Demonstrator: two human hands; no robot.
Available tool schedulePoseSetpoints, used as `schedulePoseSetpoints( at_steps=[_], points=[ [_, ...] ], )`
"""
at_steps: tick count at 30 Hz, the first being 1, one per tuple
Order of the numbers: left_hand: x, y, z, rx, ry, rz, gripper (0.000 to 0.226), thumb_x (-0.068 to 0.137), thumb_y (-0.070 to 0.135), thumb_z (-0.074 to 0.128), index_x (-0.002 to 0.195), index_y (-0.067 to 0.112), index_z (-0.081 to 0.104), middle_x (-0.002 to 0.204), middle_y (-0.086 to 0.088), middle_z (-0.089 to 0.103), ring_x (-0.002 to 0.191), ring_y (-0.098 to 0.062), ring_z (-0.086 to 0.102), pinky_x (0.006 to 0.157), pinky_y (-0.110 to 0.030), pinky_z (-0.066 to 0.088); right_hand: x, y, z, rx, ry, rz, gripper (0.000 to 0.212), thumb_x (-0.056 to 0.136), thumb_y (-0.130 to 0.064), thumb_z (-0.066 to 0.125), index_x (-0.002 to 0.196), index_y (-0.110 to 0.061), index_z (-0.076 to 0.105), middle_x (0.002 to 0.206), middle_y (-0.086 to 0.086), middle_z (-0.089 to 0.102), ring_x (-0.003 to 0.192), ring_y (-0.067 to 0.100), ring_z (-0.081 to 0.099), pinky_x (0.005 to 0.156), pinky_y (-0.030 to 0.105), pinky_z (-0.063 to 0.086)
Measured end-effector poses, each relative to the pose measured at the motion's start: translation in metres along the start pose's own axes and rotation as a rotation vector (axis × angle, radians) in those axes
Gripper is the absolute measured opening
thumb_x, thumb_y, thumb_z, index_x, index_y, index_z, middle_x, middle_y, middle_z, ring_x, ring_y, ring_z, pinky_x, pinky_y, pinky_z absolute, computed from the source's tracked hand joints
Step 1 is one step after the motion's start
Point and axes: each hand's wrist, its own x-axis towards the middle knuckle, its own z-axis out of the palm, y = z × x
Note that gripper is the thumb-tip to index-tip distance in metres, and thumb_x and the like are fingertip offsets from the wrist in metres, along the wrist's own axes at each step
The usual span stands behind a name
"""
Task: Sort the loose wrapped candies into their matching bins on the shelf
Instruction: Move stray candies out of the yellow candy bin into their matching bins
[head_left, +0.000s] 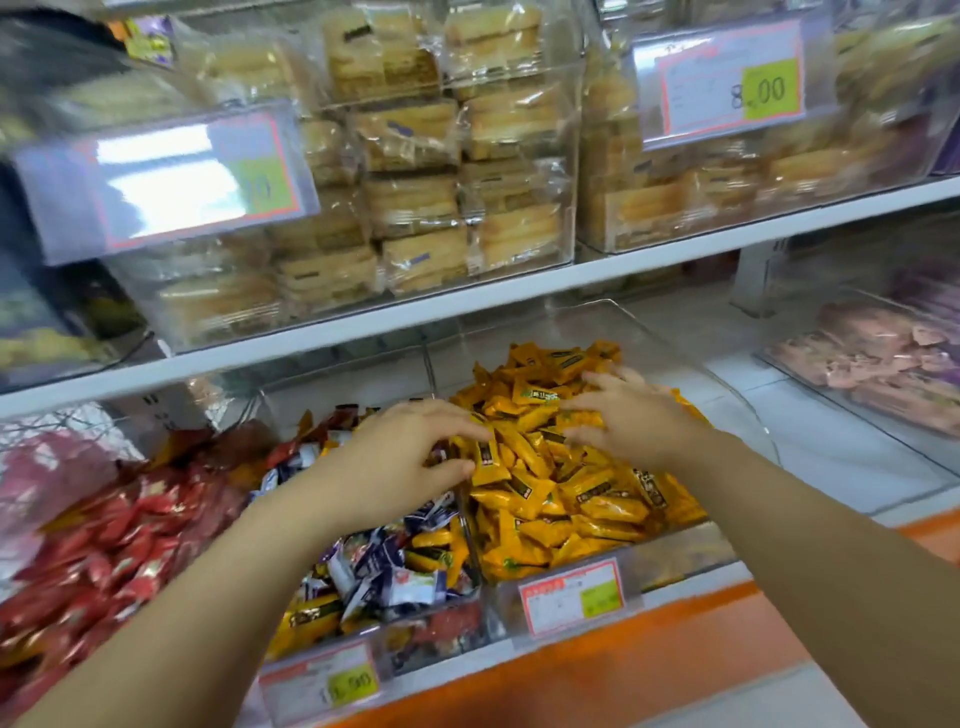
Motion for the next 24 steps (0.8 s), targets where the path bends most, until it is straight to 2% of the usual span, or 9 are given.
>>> schedulePoseSetpoints(
  at_steps=[4,7,9,12,15,17,19,21,24],
  points=[
    [-0.033,-0.004,-0.011,-0.029,0.092,-0.078,0.032,0.096,0.034,0.05,0.128,0.038,0.052,0.143,0.014,0.04,0.133,-0.004,0.034,0.108,-0.022,0.023,-0.002,-0.024,-0.02,0.11,0.145,0.019,0.045,0.089,-0.049,0.055,0.132,-0.038,0.05,0.144,0.003,0.044,0.134,0.027,0.034,0.107,0.043,0.031],
    [-0.058,-0.012,-0.016,-0.007,0.112,-0.151,0.032,0.096,0.033,0.05,0.128,0.035,0.053,0.142,0.011,0.042,0.131,-0.007,0.038,0.11,-0.027,0.027,-0.009,-0.071,-0.032,0.19,0.242,-0.125,0.038,0.088,-0.043,0.059,0.125,-0.034,0.058,0.132,-0.001,0.057,0.124,0.023,0.048,0.103,0.041,0.04],
    [-0.075,-0.018,-0.019,0.025,0.137,-0.213,0.033,0.097,0.032,0.05,0.129,0.033,0.053,0.14,0.011,0.044,0.129,-0.008,0.04,0.109,-0.028,0.029,-0.019,-0.106,-0.034,0.244,0.244,-0.239,0.035,0.089,-0.038,0.059,0.123,-0.029,0.061,0.126,-0.003,0.061,0.117,0.019,0.054,0.098,0.038,0.045],
    [-0.102,-0.031,-0.017,0.03,0.184,-0.306,0.032,0.096,0.03,0.052,0.127,0.029,0.056,0.134,0.006,0.05,0.124,-0.012,0.046,0.105,-0.031,0.037,-0.033,-0.15,-0.027,0.26,0.138,-0.385,0.03,0.092,-0.033,0.056,0.122,-0.029,0.061,0.124,-0.004,0.061,0.105,0.016,0.06,0.089,0.036,0.05],
    [-0.13,-0.043,-0.009,-0.001,0.236,-0.368,0.03,0.095,0.026,0.055,0.124,0.029,0.059,0.132,0.003,0.051,0.12,-0.015,0.049,0.101,-0.037,0.041,-0.042,-0.184,-0.011,0.168,-0.046,-0.509,0.037,0.096,-0.031,0.051,0.132,-0.026,0.053,0.136,0.0,0.051,0.12,0.022,0.05,0.097,0.038,0.044],
    [-0.147,-0.05,-0.002,-0.013,0.283,-0.391,0.031,0.093,0.023,0.056,0.123,0.025,0.061,0.13,0.002,0.053,0.116,-0.015,0.051,0.1,-0.035,0.042,-0.044,-0.199,0.004,-0.032,-0.23,-0.538,0.044,0.099,-0.032,0.042,0.143,-0.028,0.038,0.149,0.002,0.034,0.136,0.026,0.029,0.106,0.042,0.03],
    [-0.161,-0.057,0.003,-0.023,0.325,-0.402,0.03,0.093,0.021,0.056,0.122,0.023,0.062,0.129,0.002,0.054,0.117,-0.015,0.05,0.101,-0.032,0.04,-0.04,-0.208,0.019,-0.155,-0.395,-0.495,0.046,0.101,-0.038,0.034,0.147,-0.038,0.025,0.157,-0.004,0.013,0.144,0.025,0.004,0.112,0.054,0.011],
    [-0.171,-0.065,0.007,-0.051,0.375,-0.404,0.029,0.094,0.019,0.056,0.122,0.023,0.062,0.13,0.003,0.053,0.123,-0.016,0.045,0.105,-0.032,0.035,-0.03,-0.213,0.032,-0.172,-0.418,-0.46,0.047,0.1,-0.045,0.03,0.146,-0.045,0.018,0.159,-0.008,0.001,0.145,0.026,-0.008,0.109,0.065,0.001],
    [-0.172,-0.079,0.014,-0.116,0.459,-0.395,0.028,0.095,0.02,0.054,0.122,0.026,0.061,0.131,0.008,0.05,0.126,-0.013,0.04,0.107,-0.027,0.029,-0.012,-0.214,0.041,-0.24,-0.343,-0.474,0.05,0.099,-0.052,0.027,0.146,-0.046,0.014,0.158,-0.009,-0.009,0.144,0.027,-0.014,0.11,0.065,-0.004]
  ],
)
